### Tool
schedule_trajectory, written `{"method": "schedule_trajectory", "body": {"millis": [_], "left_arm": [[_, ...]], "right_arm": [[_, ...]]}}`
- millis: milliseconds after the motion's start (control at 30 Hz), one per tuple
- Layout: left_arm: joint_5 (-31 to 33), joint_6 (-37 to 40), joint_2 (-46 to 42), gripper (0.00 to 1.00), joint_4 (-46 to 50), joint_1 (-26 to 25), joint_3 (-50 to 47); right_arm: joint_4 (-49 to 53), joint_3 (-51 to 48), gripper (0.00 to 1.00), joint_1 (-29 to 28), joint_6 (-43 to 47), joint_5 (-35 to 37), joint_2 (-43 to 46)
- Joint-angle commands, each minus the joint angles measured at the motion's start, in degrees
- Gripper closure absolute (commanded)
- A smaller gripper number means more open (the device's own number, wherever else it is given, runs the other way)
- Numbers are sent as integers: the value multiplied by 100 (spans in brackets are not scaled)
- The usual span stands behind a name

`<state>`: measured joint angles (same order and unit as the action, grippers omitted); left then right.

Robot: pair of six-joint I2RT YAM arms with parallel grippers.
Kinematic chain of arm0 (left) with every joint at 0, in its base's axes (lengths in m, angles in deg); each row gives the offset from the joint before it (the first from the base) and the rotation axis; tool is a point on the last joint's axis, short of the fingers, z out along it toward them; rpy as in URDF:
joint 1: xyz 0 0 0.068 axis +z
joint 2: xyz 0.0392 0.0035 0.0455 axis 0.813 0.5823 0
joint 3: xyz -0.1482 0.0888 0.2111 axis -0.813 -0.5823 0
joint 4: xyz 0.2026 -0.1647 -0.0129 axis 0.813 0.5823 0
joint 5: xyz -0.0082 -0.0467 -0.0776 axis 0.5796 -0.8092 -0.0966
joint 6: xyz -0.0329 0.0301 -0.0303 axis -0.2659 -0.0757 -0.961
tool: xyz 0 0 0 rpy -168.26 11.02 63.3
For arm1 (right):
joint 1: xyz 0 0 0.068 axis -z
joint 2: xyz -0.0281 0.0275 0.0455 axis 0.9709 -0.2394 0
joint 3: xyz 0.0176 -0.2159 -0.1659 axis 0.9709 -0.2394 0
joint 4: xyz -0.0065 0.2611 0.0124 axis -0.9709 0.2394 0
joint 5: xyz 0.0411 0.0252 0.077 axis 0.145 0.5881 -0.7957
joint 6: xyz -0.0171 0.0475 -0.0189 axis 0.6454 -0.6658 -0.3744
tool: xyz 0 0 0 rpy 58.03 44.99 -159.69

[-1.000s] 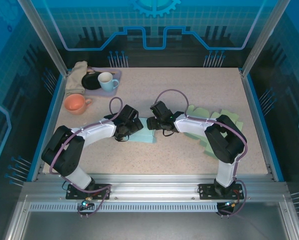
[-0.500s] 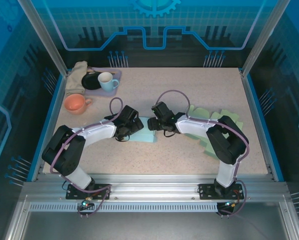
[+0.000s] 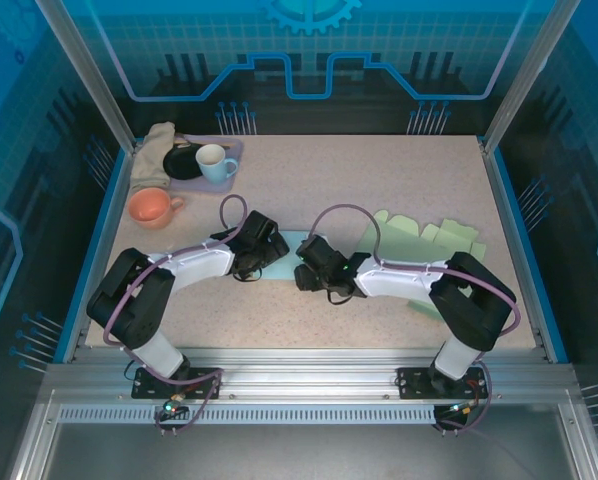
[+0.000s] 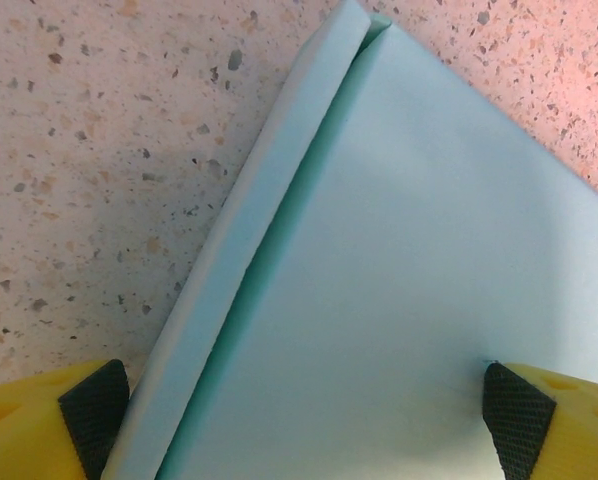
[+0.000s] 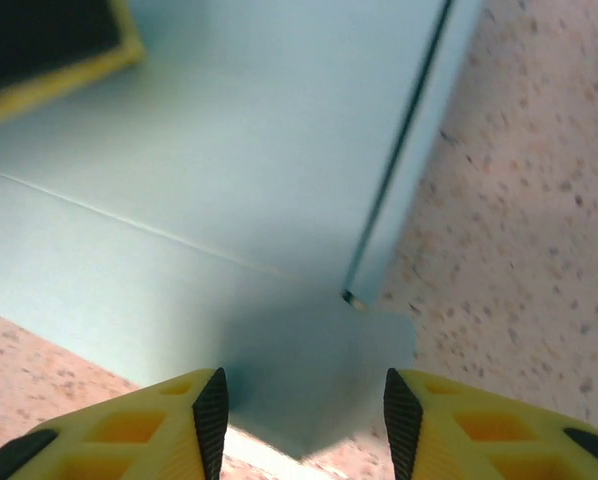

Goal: Fold the paper box

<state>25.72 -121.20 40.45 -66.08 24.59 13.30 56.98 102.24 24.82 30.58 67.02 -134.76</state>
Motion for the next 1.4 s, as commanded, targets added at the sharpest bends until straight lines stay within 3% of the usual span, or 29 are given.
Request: {"method": "schedule_trajectory", "body": {"millis": [0, 333, 767, 1367], "left_arm": [[27, -38, 215, 7, 436, -19, -259], [69, -32, 198, 7, 482, -17, -225], [66, -3, 198, 8, 511, -20, -208], [71, -12, 273, 8, 454, -25, -241]], "right_arm": [[-295, -140, 54, 1, -296, 22, 210], [-782, -411, 57, 183, -521, -772, 131], [-1025, -445, 62, 220, -392, -1072, 160], [-1137, -506, 66, 46, 148, -264, -47]]}}
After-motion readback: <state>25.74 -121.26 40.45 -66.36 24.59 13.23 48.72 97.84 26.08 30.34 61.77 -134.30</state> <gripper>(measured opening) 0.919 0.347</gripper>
